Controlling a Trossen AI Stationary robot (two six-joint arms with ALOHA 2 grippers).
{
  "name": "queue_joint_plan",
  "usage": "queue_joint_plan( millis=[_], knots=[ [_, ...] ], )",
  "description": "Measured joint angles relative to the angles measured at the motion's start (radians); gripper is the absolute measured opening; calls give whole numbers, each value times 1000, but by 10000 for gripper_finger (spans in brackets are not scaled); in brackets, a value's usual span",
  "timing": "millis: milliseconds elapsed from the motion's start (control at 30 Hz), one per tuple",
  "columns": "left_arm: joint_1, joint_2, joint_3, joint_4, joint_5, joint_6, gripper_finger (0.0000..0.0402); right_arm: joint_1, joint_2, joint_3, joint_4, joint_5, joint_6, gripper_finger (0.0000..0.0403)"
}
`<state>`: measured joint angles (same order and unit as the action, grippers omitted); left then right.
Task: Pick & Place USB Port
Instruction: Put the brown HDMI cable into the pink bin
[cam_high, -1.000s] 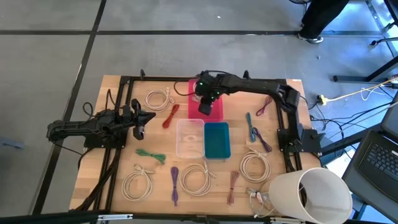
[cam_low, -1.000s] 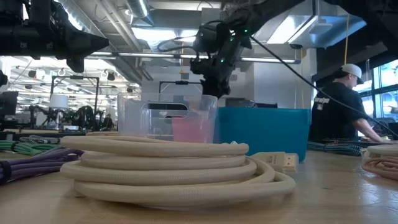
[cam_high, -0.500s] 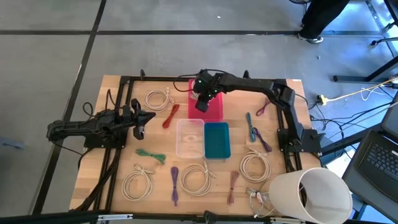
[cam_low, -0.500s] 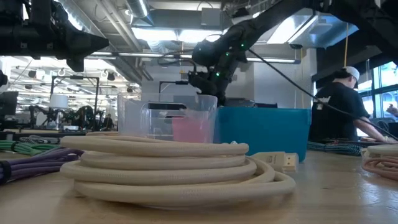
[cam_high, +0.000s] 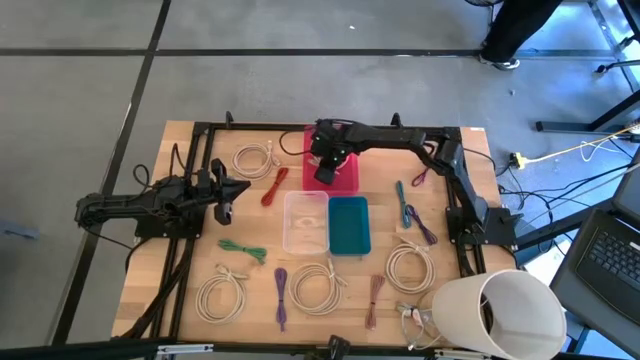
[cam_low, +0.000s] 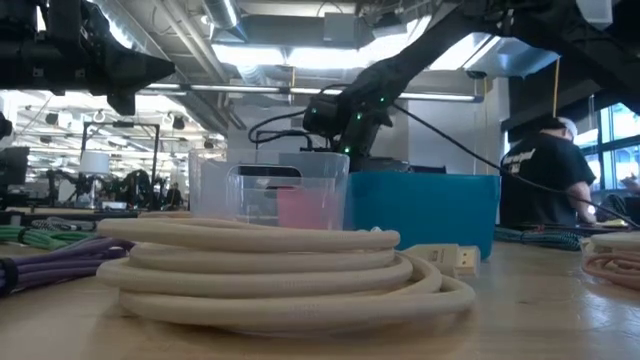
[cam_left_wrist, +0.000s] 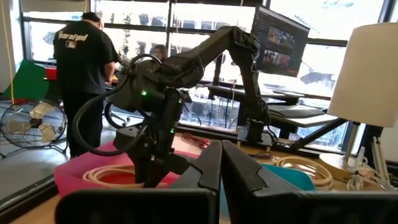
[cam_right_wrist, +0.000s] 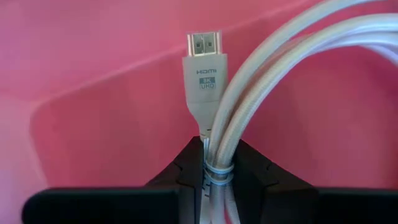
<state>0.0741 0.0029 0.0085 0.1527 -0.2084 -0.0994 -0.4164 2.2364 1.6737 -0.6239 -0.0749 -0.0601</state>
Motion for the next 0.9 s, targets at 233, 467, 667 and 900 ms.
queue_joint_plan(
  millis=[233, 467, 667, 900],
  knots=[
    [0, 0, 0, 0, 1, -2, 6, 1, -2, 0, 0, 3, -5, 69],
    [0, 0, 0, 0, 0, 0, 6, 12, -5, 67, -62, 69, 0, 241],
    [0, 0, 0, 0, 1, 0, 7, 43, -6, 235, -268, 118, 3, 293],
    [0, 0, 0, -10, 1, 6, 7, 130, -6, 461, -673, 238, 7, 256]
  ],
)
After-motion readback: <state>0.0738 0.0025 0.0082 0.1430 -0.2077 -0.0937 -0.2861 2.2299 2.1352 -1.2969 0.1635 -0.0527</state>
